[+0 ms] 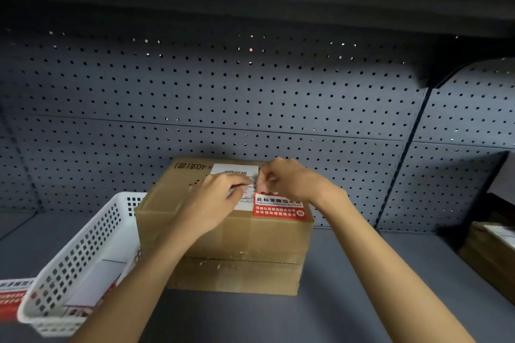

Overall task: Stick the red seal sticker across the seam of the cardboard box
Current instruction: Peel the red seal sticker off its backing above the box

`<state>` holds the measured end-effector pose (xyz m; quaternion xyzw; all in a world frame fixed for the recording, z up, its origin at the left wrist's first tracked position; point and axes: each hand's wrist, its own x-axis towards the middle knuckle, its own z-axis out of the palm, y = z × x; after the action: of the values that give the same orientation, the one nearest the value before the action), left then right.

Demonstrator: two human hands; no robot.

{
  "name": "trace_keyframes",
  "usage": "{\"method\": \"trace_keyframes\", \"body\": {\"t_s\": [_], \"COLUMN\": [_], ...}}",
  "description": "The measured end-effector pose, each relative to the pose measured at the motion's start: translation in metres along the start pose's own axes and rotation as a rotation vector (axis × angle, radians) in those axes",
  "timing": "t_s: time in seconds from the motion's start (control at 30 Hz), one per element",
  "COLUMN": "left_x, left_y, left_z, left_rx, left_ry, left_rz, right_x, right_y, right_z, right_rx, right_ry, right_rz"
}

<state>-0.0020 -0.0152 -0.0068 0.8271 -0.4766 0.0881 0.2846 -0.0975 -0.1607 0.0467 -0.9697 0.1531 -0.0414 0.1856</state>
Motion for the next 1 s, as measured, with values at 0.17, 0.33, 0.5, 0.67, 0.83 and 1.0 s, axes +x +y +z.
{"method": "trace_keyframes", "body": {"t_s": [0.17, 0.33, 0.5, 0.67, 0.83, 1.0], "left_x": [0.0, -0.001, -0.002, -0.003, -0.005, -0.004], "left_y": [-0.001, 0.0, 0.0, 0.0, 0.003, 0.002], "left_z": [0.0, -0.002, -0.002, -0.003, -0.005, -0.004], "left_rx": [-0.01, -0.026, -0.032, -0.059, -0.043, -0.032], "left_ry": [-0.02, -0.015, -0.018, -0.024, 0.004, -0.006], "left_rz": [-0.015, -0.033, -0.037, -0.041, -0.054, -0.058], "right_x": [-0.003, -0.006, -0.012, -0.017, -0.025, -0.031], "right_y": [0.002, 0.004, 0.003, -0.001, -0.001, -0.008], "right_z": [-0.003, -0.008, -0.013, -0.008, -0.015, -0.024], "right_rx": [0.066, 0.038, -0.042, -0.028, 0.013, 0.02], "right_ry": [-0.023, -0.075, -0.135, -0.023, 0.103, 0.193], "right_rz": [-0.023, -0.024, -0.028, -0.016, -0.039, -0.069]}}
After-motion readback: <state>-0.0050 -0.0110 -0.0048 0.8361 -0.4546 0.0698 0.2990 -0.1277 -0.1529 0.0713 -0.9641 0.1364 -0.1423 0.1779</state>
